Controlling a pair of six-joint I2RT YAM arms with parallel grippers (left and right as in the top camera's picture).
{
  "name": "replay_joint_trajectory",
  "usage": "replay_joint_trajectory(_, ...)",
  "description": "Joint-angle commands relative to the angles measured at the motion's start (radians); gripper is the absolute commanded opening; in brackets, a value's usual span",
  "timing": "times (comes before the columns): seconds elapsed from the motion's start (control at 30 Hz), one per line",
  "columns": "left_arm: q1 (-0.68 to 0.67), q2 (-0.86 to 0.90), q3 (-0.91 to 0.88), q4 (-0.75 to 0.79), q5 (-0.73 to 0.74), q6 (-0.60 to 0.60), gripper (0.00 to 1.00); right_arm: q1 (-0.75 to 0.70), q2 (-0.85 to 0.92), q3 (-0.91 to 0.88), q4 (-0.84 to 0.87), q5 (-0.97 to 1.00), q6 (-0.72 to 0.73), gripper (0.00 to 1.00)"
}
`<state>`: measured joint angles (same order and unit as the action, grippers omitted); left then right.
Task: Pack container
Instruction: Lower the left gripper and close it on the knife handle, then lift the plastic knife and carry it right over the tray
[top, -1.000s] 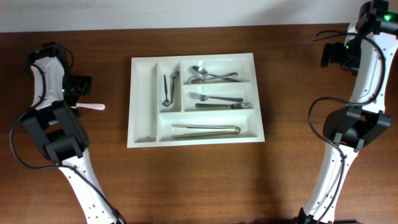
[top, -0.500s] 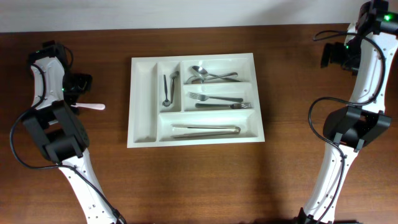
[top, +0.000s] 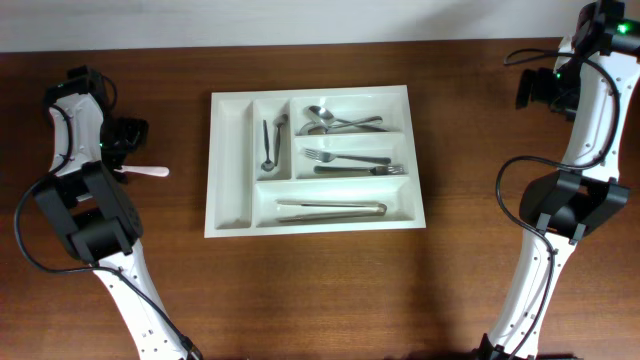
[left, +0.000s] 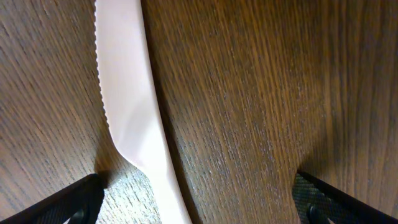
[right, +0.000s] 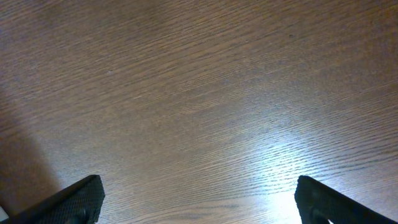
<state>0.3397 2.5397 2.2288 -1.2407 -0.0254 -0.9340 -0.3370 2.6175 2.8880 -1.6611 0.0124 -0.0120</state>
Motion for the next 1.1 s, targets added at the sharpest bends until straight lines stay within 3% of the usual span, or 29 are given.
replay_joint_trajectory(0.0, -0.005, 0.034, -0.041, -0.013, 0.007, 0.02, 0.99, -0.004, -0.023, -0.006, 0.0, -0.005, -0.007, 0.99)
replay_joint_trajectory(0.13, -0.005, 0.034, -0.041, -0.031, 0.003, 0.019, 1.0, -0.004, -0.023, -0.006, 0.0, -0.005, -0.007, 0.99)
replay_joint_trajectory(0.23, -0.005, 0.034, -0.046, -0.039, 0.002, 0.02, 0.84, -0.004, -0.023, -0.006, 0.0, -0.005, -0.007, 0.99)
replay_joint_trajectory(0.3, -0.005, 0.034, -0.052, -0.046, -0.001, 0.019, 0.83, -0.004, -0.023, -0.006, 0.0, -0.005, -0.007, 0.99)
replay_joint_trajectory(0.4, -0.005, 0.035, -0.062, -0.054, 0.0, 0.019, 0.63, -0.004, -0.023, -0.006, 0.0, -0.005, -0.007, 0.99)
replay_joint_trajectory(0.53, -0.005, 0.035, -0.084, -0.054, -0.001, 0.019, 0.49, -0.004, -0.023, -0.006, 0.0, -0.005, -0.007, 0.99)
replay_joint_trajectory(0.63, -0.005, 0.037, -0.089, -0.058, 0.0, 0.019, 0.32, -0.004, -0.023, -0.006, 0.0, -0.005, -0.007, 0.99)
replay_joint_trajectory(0.87, -0.005, 0.037, -0.089, -0.057, -0.001, 0.019, 0.22, -0.004, -0.023, -0.006, 0.0, -0.005, -0.007, 0.99)
replay_joint_trajectory(0.97, -0.005, 0.037, -0.089, -0.057, -0.002, 0.019, 0.05, -0.004, -0.023, -0.006, 0.0, -0.005, -0.007, 0.99)
replay_joint_trajectory(1.07, -0.005, 0.037, -0.089, -0.058, -0.024, 0.02, 0.02, -0.004, -0.023, -0.006, 0.0, -0.005, -0.007, 0.99)
